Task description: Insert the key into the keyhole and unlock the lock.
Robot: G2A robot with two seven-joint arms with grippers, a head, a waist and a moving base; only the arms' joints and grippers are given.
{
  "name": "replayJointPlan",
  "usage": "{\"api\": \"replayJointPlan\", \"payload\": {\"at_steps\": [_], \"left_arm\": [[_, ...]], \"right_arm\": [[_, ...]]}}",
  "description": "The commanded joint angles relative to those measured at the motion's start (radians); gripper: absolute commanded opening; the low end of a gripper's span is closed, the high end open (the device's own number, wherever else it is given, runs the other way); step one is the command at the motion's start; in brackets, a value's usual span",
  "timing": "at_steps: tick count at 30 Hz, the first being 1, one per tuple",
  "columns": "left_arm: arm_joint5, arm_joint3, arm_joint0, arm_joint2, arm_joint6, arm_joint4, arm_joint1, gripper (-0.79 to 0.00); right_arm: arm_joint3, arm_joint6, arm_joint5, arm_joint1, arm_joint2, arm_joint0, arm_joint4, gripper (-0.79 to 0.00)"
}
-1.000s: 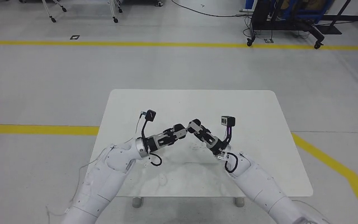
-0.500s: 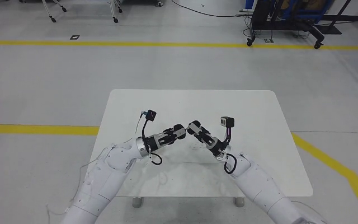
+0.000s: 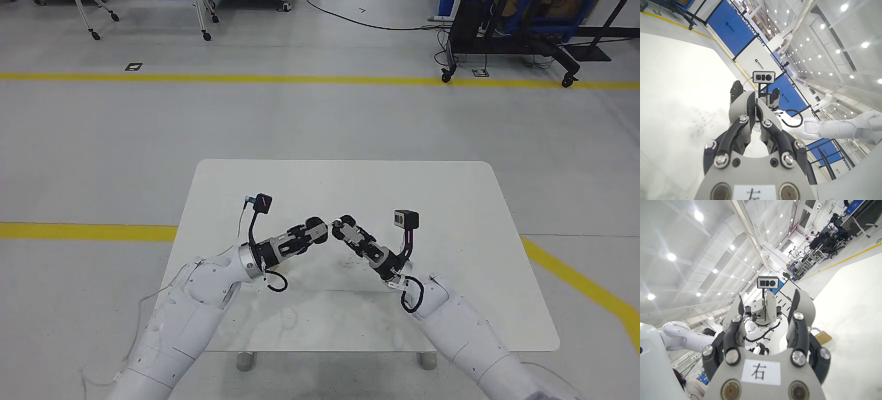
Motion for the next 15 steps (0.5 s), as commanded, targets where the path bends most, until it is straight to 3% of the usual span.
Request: {"api": "replayJointPlan", "payload": {"at_steps": [1, 7, 10, 15], "left_arm": [[-0.002, 0.0, 0.001, -0.003, 0.008, 0.0, 0.0, -0.785], [-0.002, 0.0, 0.001, -0.003, 0.008, 0.0, 0.0, -0.785], [0.017, -0.021, 0.01, -0.005, 0.013, 0.029, 0.002, -0.785], [0.017, -0.048, 0.021, -0.015, -0.063, 0.102, 0.015, -0.785]], "right_arm": [[0.0, 0.0, 0.0, 0.0, 0.0, 0.0, 0.0, 0.0], [0.003, 0.007, 0.009, 0.001, 0.001, 0.003, -0.019, 0.0], [-0.008, -0.005, 0.055, 0.012, 0.039, 0.015, -0.248, 0.0], [-0.039, 0.099, 0.038, 0.047, 0.114, 0.008, -0.381, 0.0]]}}
